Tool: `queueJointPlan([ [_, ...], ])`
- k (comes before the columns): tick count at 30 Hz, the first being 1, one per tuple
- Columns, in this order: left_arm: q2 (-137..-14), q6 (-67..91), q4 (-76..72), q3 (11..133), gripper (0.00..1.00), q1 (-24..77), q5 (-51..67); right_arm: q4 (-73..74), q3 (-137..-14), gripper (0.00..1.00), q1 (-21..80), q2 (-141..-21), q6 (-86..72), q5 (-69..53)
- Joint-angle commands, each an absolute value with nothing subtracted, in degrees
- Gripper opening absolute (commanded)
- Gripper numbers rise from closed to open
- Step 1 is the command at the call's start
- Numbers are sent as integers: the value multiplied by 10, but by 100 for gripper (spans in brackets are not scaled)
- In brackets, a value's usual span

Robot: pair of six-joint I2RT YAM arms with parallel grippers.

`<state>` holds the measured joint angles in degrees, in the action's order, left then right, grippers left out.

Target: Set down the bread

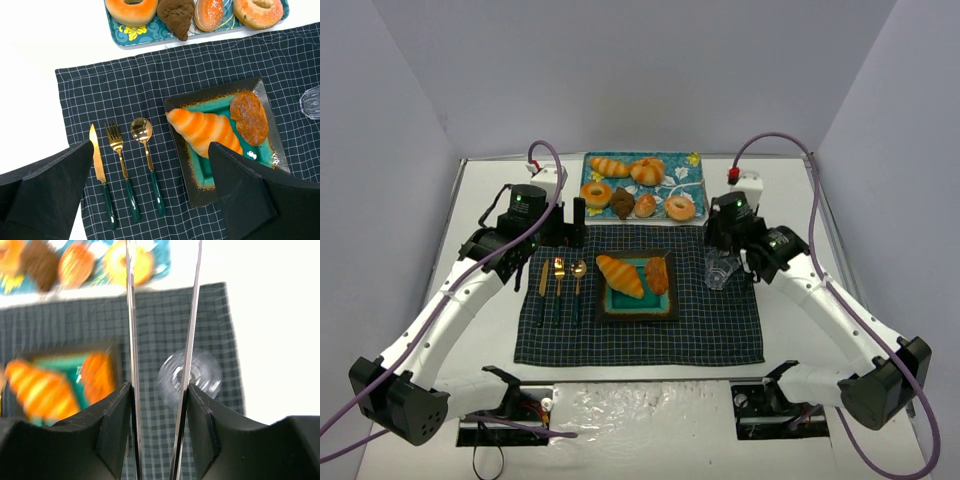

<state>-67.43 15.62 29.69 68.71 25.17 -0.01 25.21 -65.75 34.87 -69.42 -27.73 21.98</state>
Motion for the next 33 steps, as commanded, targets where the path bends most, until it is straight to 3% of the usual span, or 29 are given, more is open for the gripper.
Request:
queueJointPlan([
  [1, -672, 150, 265, 698, 97, 256, 0, 173, -712, 43, 250, -720, -227, 197],
  [11, -670, 150, 265, 698, 97, 256, 0, 85, -745, 46, 61, -839, -198, 94],
  [33, -661, 153, 262, 698, 97, 256, 15, 12, -855, 49, -34, -1047, -150, 72],
])
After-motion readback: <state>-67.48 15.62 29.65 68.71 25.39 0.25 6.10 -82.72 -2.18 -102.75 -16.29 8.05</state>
